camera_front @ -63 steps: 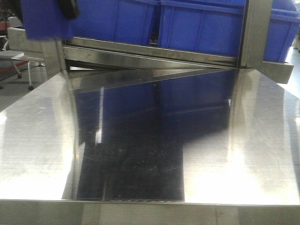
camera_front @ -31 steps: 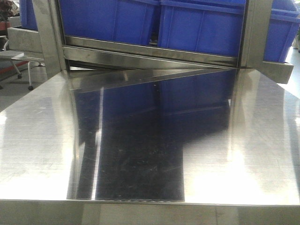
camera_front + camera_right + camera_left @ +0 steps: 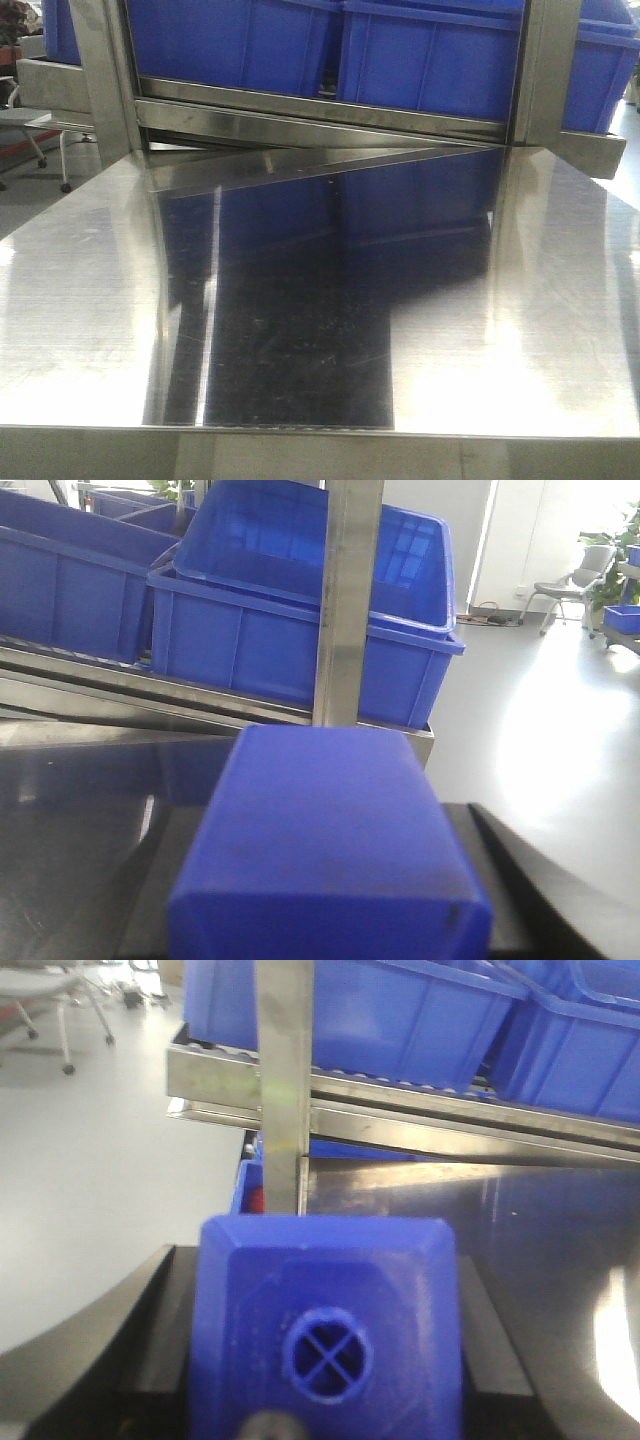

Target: Pick and sort blue part to right shelf

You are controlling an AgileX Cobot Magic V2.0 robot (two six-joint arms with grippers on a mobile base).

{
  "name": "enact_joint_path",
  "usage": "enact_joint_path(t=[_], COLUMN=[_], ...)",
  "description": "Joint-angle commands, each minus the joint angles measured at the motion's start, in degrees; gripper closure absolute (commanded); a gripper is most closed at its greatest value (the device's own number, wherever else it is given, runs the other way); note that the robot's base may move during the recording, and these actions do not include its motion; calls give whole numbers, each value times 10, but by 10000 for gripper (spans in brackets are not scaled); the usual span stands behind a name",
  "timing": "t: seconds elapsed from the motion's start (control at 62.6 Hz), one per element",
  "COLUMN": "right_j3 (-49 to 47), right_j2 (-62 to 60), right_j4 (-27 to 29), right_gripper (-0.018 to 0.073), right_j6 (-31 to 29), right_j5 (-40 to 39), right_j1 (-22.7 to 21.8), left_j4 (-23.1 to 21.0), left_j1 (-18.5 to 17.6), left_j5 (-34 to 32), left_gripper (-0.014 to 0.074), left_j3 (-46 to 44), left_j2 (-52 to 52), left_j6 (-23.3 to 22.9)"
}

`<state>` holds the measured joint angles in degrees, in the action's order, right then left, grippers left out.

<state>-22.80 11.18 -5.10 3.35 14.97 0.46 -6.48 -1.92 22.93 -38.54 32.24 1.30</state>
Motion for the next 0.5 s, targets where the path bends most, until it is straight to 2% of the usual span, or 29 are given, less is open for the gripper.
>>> enact_joint_path(t=[0.0,0.272,0.479], right_j3=[-16,-16,-16], right_j2=[5,5,5], right_j4=[-7,-7,-7], right_gripper=[131,131,131], right_j6=[-6,-6,-6], right_j5=[-53,-53,-53], right_j1=[-4,-4,-4], left_j4=[-2,-2,-2], left_j1=[1,1,1], left_j5=[-58,-44,-44], left_gripper=[300,304,304], left_j3=[7,35,35], left_j2=[-40,-161,-179], left_j6=[0,0,0])
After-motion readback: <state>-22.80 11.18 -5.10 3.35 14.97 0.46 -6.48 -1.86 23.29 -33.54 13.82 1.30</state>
